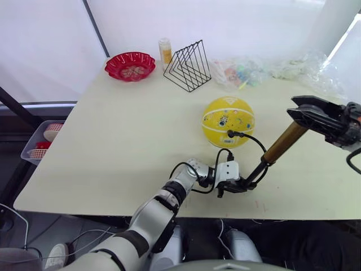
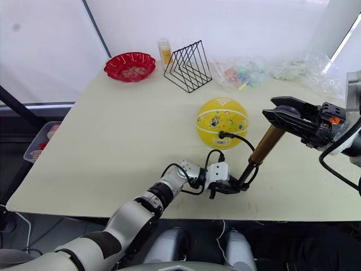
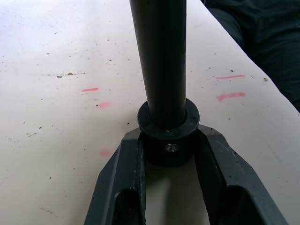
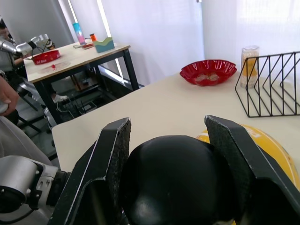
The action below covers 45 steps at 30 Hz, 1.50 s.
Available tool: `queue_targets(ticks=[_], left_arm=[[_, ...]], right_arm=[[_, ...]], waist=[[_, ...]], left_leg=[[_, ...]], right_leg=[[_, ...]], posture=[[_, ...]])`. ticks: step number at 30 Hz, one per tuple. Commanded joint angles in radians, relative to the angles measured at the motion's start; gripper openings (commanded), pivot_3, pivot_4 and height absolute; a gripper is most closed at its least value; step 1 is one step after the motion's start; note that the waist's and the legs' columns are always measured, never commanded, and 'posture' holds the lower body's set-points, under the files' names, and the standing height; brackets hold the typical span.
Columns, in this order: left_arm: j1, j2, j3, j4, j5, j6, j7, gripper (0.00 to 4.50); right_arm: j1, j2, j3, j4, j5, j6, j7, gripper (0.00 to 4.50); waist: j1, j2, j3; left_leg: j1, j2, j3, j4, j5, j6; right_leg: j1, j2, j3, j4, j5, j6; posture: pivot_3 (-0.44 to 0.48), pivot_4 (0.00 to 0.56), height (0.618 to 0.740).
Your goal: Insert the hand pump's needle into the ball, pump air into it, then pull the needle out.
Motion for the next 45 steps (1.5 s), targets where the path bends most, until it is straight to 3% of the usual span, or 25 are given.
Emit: queue_targets(ticks=[1,9,13,21,28,33,36,37,41,45], left_arm=[[0.050,0.036,-0.057,0.081,0.071,0.041,-0.009,0.98],[0.046,0.036,-0.055,0.082,0.070,0.044,-0.004,0.98],[0.045,0.038,-0.052,0.083,0.068,0.045,0.000,0.98],[0.043,0.035,-0.050,0.083,0.069,0.047,0.003,0.98],[0.043,0.036,-0.050,0.085,0.070,0.045,0.002,0.98],[0.043,0.037,-0.051,0.084,0.069,0.044,0.000,0.98],[0.043,0.036,-0.053,0.085,0.069,0.044,-0.004,0.98],[0.043,0.036,-0.054,0.085,0.069,0.043,-0.005,0.98],[0.042,0.035,-0.055,0.084,0.069,0.043,-0.007,0.98],[0.042,0.036,-0.054,0.082,0.069,0.043,-0.009,0.98]], right_arm=[[0.004,0.007,-0.096,-0.049,-0.015,-0.048,0.019,2.05],[0.208,0.117,0.146,-0.070,-0.372,-0.183,0.132,2.05],[0.265,0.207,0.302,0.033,-0.548,-0.306,0.165,2.05],[0.288,0.338,0.419,0.153,-0.692,-0.456,0.200,2.05],[0.232,0.303,0.283,0.050,-0.565,-0.392,0.170,2.05],[0.167,0.217,0.143,-0.047,-0.400,-0.280,0.123,2.05],[0.069,0.103,0.000,-0.071,-0.218,-0.194,0.073,2.05],[0.040,0.073,-0.034,-0.071,-0.172,-0.175,0.060,2.05],[-0.049,-0.024,-0.115,-0.046,-0.004,-0.089,-0.008,2.05],[-0.059,-0.043,-0.121,-0.050,0.034,-0.050,-0.038,2.05]], waist=[[0.000,0.000,0.000],[-0.005,-0.011,-0.010],[-0.005,-0.023,-0.019],[-0.005,-0.022,-0.024],[-0.004,-0.014,-0.020],[-0.002,-0.004,-0.013],[-0.001,-0.004,-0.012],[-0.002,0.004,-0.001],[-0.001,0.003,0.002],[-0.001,-0.001,0.004]], left_leg=[[0.000,0.000,0.000,0.000,0.000,0.000],[0.005,0.001,-0.001,0.000,0.000,0.000],[0.006,0.003,-0.003,0.000,0.000,0.000],[0.010,0.005,-0.003,0.000,0.000,0.000],[0.008,0.005,-0.003,0.000,0.000,-0.001],[0.003,0.002,-0.002,0.001,0.000,-0.001],[0.002,0.001,-0.002,0.000,0.000,0.000],[0.002,0.001,-0.002,0.000,0.000,0.000],[0.001,-0.001,-0.001,0.001,0.000,0.000],[0.000,-0.001,-0.001,0.001,0.000,0.000]], right_leg=[[0.000,0.000,0.000,0.000,0.001,0.001],[0.004,0.003,0.000,0.001,-0.001,-0.001],[0.004,0.005,-0.001,0.001,-0.001,-0.001],[0.007,0.005,0.000,0.001,-0.001,-0.002],[0.006,0.003,0.000,0.000,-0.001,-0.002],[0.002,0.000,0.000,0.000,-0.001,-0.002],[0.002,0.000,-0.001,0.000,-0.001,-0.001],[0.002,0.000,-0.001,0.000,-0.001,-0.002],[0.001,-0.001,0.000,0.001,0.000,0.000],[0.001,-0.001,0.000,0.000,0.000,0.000]], posture=[[0.000,0.150,0.737],[0.000,0.150,0.737],[0.000,0.150,0.737],[0.000,0.150,0.737],[0.000,0.150,0.737],[0.000,0.150,0.737],[0.000,0.150,0.737],[0.000,0.150,0.737],[0.000,0.150,0.737],[0.000,0.150,0.737]])
